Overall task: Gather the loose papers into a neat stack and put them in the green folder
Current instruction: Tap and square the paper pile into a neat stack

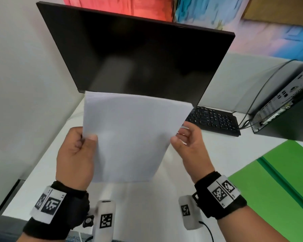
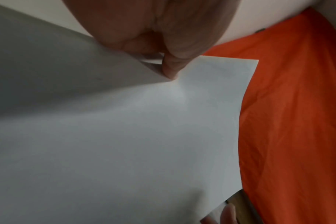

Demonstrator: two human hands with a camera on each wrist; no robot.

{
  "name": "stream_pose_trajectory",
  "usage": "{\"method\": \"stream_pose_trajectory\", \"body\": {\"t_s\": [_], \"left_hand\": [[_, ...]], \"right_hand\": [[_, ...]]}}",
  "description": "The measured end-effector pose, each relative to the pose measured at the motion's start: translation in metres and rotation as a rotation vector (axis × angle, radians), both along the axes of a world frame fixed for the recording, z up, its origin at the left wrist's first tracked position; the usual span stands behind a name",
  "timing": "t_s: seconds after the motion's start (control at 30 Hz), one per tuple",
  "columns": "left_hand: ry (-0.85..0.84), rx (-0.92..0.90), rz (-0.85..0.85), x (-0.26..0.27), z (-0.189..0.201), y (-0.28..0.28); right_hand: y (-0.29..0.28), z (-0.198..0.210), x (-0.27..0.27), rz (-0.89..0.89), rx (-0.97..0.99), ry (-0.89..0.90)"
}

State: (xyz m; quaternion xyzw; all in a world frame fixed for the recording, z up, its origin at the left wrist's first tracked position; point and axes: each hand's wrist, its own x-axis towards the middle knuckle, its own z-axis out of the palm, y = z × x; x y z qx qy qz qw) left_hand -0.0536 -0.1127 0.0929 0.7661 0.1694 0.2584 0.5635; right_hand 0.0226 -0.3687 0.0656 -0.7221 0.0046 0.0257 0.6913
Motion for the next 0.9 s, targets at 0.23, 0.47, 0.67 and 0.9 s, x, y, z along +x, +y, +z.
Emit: {"method": "stream_pose_trajectory", "body": {"t_s": [0.23,0.47,0.67,0.9], "left_hand": [[-0.038,-0.251,-0.054,0.001,-0.017,-0.003],[0.067,-0.4,-0.099,-0.004,-0.051,-0.002],[0.1,-0.446,-0.071,-0.005,-0.047,-0.006],[-0.167,0.041,-0.06,0.003,0.001,-0.001]], "right_hand": [[0.021,0.016,-0.01,0.108,0.167,0.038],[0.025,-0.007,-0.014,0.095,0.065,0.11],[0.028,-0.015,-0.022,0.087,0.006,0.115],[0.027,0.019,-0.023,0.007,-0.173,-0.389]]}}
